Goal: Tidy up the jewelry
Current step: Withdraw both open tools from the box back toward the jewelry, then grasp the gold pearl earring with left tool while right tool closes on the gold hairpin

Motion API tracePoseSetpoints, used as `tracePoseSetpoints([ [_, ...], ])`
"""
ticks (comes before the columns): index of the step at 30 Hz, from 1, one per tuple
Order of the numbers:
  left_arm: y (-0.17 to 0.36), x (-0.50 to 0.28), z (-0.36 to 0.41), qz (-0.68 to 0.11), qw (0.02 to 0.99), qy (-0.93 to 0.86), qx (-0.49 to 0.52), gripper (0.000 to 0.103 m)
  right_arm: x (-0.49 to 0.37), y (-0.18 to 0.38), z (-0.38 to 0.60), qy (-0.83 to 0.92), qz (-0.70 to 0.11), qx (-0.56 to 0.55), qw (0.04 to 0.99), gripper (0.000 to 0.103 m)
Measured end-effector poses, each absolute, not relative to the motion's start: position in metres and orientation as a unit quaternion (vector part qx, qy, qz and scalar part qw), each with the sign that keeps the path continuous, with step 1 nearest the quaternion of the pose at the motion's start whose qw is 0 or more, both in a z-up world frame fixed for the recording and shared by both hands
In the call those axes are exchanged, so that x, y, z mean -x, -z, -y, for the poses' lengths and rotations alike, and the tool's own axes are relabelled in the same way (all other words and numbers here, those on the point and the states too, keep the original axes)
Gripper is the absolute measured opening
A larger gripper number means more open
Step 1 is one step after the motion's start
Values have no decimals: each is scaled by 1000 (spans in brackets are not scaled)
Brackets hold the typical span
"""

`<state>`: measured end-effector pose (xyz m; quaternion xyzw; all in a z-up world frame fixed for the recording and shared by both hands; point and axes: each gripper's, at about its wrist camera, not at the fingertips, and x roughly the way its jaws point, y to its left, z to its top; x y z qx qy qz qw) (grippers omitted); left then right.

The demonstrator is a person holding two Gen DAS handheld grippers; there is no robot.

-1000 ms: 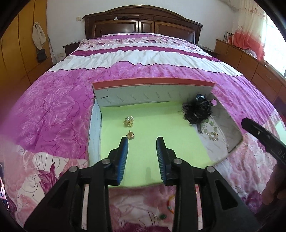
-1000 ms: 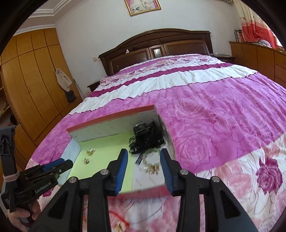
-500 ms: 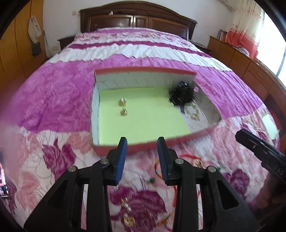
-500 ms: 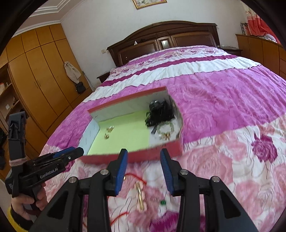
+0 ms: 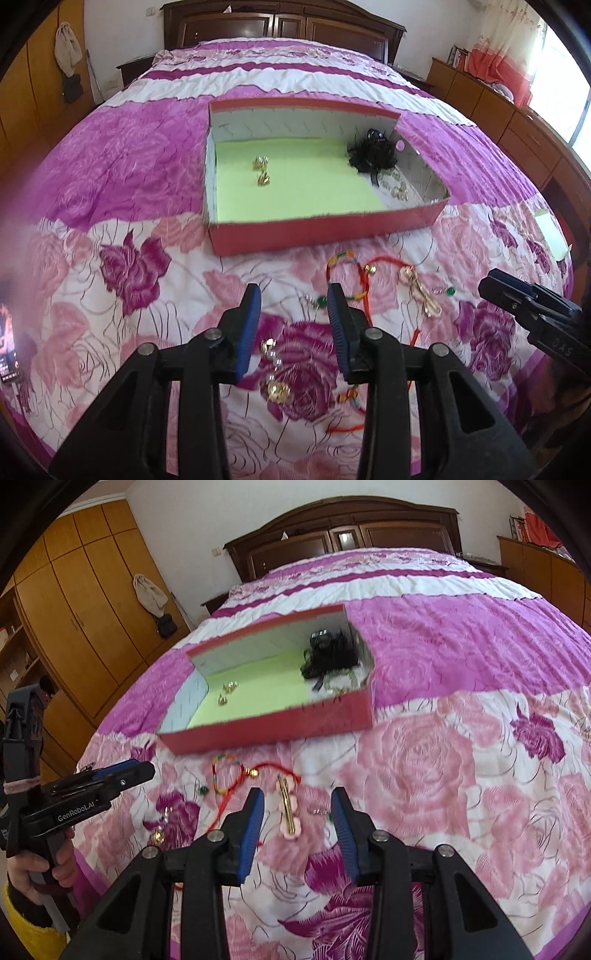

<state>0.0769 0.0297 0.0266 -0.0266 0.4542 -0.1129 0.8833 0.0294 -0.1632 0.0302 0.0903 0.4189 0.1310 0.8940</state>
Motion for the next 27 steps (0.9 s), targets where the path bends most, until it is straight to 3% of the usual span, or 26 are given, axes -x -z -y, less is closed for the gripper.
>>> tracePoseSetpoints([
  [27,32,-60,-37,-515,848,114,45,26,-61,27,131,-149,-500,-59,851,41],
])
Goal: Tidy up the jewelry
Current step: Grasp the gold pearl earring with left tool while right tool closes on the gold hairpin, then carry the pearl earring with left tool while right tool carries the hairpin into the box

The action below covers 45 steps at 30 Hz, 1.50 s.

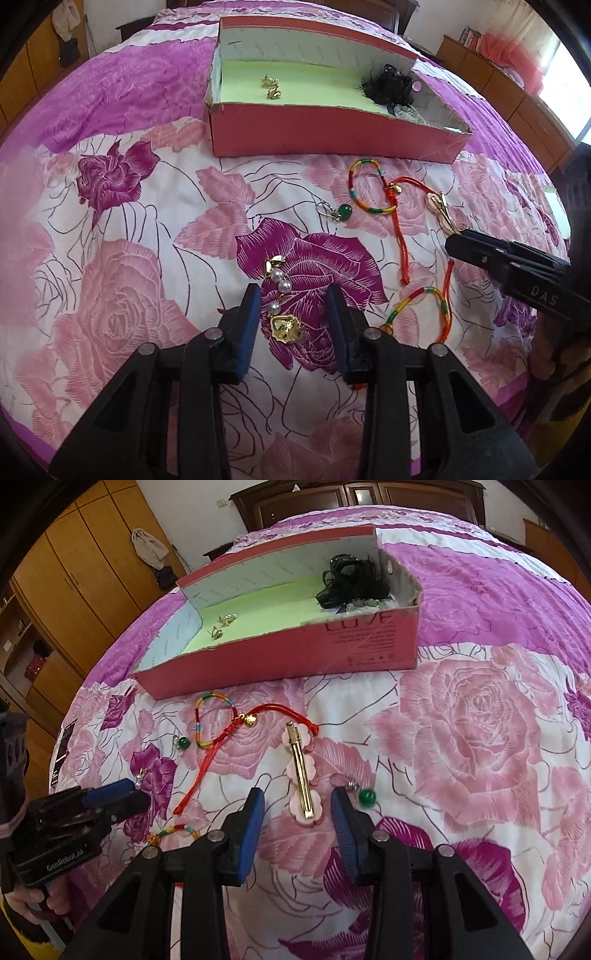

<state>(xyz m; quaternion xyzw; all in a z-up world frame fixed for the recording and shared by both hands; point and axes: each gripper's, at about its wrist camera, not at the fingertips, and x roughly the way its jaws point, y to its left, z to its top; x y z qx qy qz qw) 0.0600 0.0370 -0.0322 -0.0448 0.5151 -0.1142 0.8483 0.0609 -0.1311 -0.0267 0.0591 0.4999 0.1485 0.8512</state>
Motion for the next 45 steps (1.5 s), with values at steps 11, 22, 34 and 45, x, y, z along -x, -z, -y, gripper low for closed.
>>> tracePoseSetpoints([
  [11,41,-66,-42,-514,850,106,50,5,-75,44,134,-158,-504,-86,845,39],
  [22,33,-61,-37,-503,857,100,43,0,-71,43,154,-160,-493,-139,844,20],
  [34,-1,-50,-36,-461,877,121,66,0,-42,14,163,-185,-448,-175,857,20],
  [45,-43,-51,-35,-393,908,124,70,0,-20,-32,154,-197,-361,-139,901,20],
])
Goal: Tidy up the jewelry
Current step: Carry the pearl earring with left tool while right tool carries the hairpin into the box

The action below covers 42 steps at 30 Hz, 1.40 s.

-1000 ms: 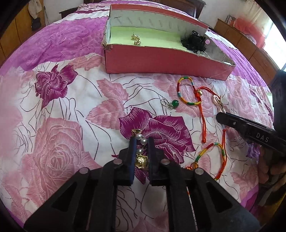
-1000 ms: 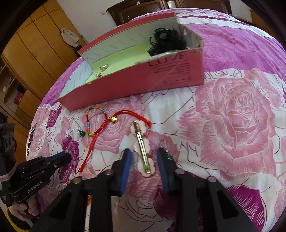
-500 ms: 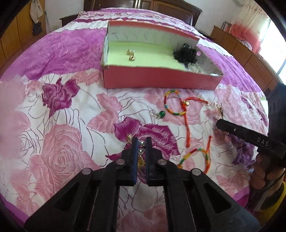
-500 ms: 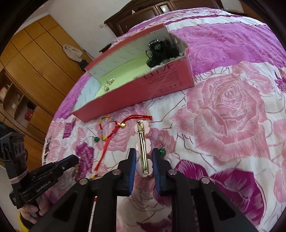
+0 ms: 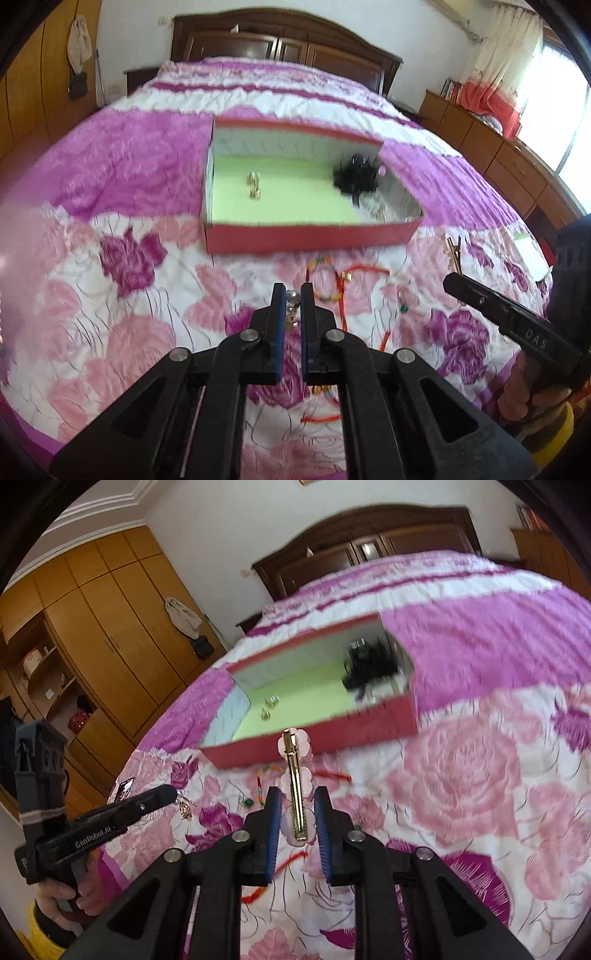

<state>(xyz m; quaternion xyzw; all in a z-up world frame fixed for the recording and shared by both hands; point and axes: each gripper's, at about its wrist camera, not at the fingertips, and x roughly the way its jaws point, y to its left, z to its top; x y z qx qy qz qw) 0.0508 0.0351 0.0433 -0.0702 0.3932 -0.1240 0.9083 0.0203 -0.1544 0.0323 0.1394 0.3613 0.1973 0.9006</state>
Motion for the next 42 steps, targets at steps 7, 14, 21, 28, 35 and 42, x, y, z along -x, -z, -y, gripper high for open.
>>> tracePoseSetpoints([
  [7,-59,-60,-31,-349,928,118,52,0,-18,-50,144,-190,-317,-108,923,20],
  [14,-75,-70,-26,-310,942,119,38,0,-28,-59,145,-186,-294,-114,931,20],
  [21,-83,-88,-20,-282,952,112,31,0,-43,-68,143,-175,-270,-107,941,20],
  [28,-82,-108,-14,-252,962,99,22,0,-70,-75,143,-159,-238,-96,953,20],
  [35,-78,-128,-9,-220,972,79,10,0,-92,-80,139,-141,-204,-82,965,20],
  [42,-66,-152,-9,-223,973,64,15,0,-122,-74,140,-116,-194,-77,971,20],
])
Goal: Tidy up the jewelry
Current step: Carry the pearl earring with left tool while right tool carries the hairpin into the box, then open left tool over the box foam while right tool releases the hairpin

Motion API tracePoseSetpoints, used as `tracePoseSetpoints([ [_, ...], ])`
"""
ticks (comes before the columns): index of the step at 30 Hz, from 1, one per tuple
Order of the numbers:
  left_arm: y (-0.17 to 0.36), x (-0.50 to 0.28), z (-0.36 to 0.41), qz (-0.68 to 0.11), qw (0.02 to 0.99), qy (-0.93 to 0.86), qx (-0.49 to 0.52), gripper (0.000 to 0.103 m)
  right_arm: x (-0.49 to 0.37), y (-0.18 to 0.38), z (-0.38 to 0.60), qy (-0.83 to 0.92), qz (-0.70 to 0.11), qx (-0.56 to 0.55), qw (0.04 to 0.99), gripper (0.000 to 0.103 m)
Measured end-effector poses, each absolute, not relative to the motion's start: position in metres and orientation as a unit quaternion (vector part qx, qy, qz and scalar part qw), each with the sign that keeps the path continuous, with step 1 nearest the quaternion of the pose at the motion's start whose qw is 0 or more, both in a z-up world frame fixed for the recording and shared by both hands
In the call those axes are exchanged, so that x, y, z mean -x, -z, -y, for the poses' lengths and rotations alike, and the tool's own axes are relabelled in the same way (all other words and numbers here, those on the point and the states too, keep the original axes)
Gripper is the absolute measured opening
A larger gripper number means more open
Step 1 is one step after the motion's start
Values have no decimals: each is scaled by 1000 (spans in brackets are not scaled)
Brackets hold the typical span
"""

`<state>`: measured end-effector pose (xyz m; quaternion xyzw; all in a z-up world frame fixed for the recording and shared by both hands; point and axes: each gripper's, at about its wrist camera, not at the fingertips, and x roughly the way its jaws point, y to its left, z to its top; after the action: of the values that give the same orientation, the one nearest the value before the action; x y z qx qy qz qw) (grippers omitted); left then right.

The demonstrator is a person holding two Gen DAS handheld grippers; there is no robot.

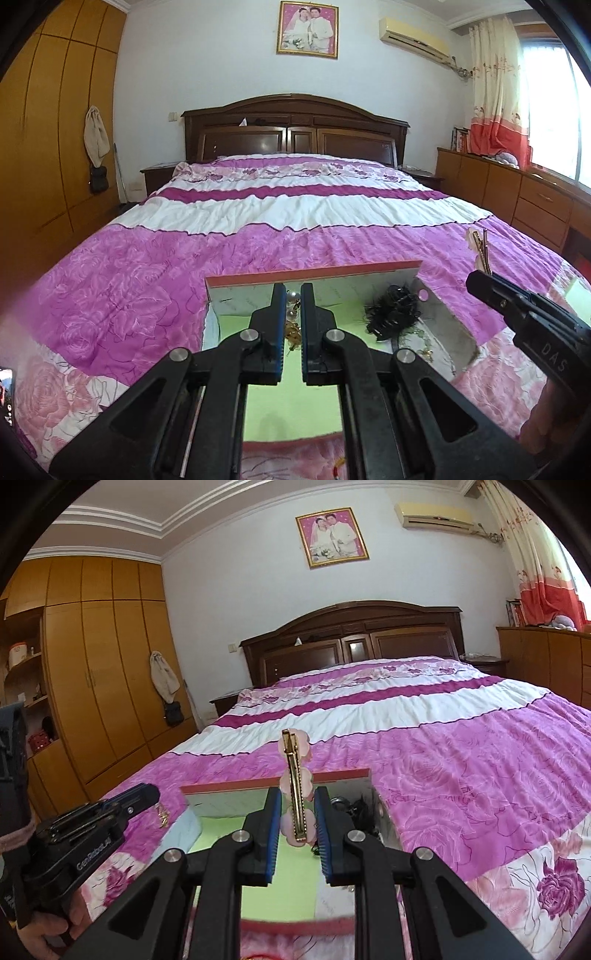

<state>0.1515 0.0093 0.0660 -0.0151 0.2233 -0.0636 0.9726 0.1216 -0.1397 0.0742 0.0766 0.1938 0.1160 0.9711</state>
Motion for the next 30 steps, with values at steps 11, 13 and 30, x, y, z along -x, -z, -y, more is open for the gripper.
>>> tracePoseSetpoints([
  [11,-20,-183,-7,-302,952,51,12,0,-164,-37,138,-91,-268,-63,957,20],
  [13,-12,-188,-7,-318,947,45,10,0,-168,-29,137,-86,-283,-57,953,20],
  [30,17,-200,-2,-383,923,37,2,0,-188,-2,132,-75,-345,-40,935,21],
])
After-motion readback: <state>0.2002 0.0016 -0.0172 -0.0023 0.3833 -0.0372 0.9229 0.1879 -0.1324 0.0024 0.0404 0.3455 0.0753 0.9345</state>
